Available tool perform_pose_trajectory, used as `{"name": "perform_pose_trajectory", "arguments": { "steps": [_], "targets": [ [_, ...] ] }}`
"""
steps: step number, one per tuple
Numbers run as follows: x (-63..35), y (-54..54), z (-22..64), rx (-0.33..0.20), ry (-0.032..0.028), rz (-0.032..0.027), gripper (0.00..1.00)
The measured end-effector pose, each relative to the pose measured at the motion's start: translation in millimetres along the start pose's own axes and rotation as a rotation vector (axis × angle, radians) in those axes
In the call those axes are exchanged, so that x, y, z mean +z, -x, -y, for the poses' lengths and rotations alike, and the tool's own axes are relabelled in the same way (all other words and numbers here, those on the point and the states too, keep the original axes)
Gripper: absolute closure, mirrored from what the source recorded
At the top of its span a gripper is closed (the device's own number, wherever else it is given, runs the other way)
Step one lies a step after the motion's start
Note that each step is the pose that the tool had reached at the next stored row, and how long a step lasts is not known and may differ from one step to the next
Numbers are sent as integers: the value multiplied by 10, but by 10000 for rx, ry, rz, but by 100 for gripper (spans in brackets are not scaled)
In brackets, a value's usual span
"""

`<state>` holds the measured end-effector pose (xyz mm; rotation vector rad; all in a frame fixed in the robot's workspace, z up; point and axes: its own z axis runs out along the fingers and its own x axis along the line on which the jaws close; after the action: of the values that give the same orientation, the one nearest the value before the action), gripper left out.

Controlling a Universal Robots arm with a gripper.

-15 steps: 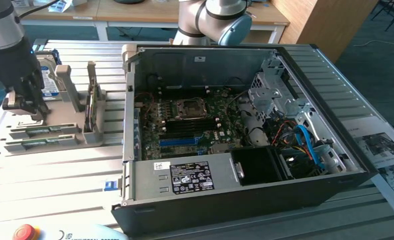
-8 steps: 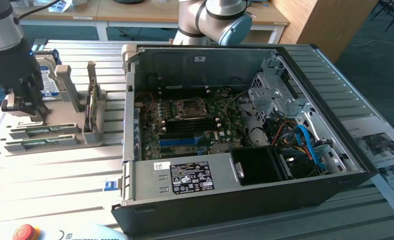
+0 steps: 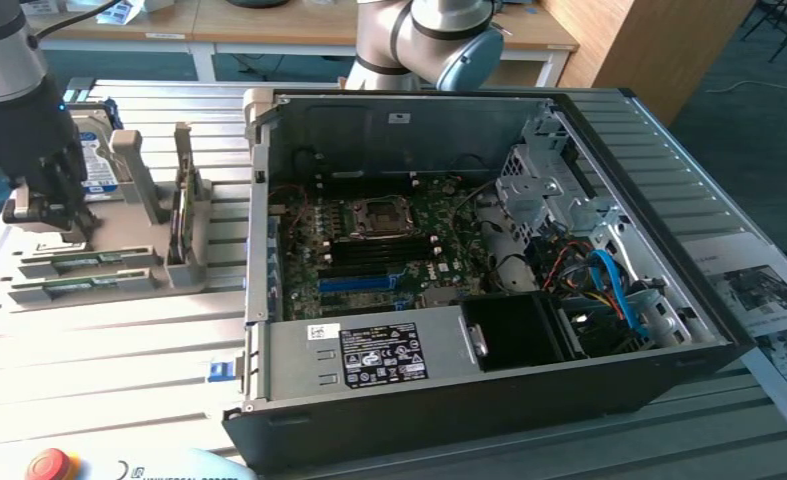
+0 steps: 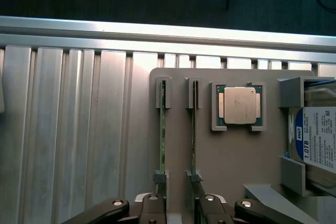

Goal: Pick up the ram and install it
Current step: 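Pick up the ram and move it above insertion slot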

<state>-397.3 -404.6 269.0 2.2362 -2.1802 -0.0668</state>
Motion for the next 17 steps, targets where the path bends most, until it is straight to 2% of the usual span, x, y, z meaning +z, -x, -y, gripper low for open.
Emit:
{"name": "perform_pose_trajectory", "arguments": {
  "steps": [2,3,10,17],
  "targets": [
    [0,0,0,0,0,0,70],
    [0,0,0,0,0,0,78],
    [24,-1,1,-1,1,-8,78],
    [111,-3,4,1,0,-14,78]
  ]
}}
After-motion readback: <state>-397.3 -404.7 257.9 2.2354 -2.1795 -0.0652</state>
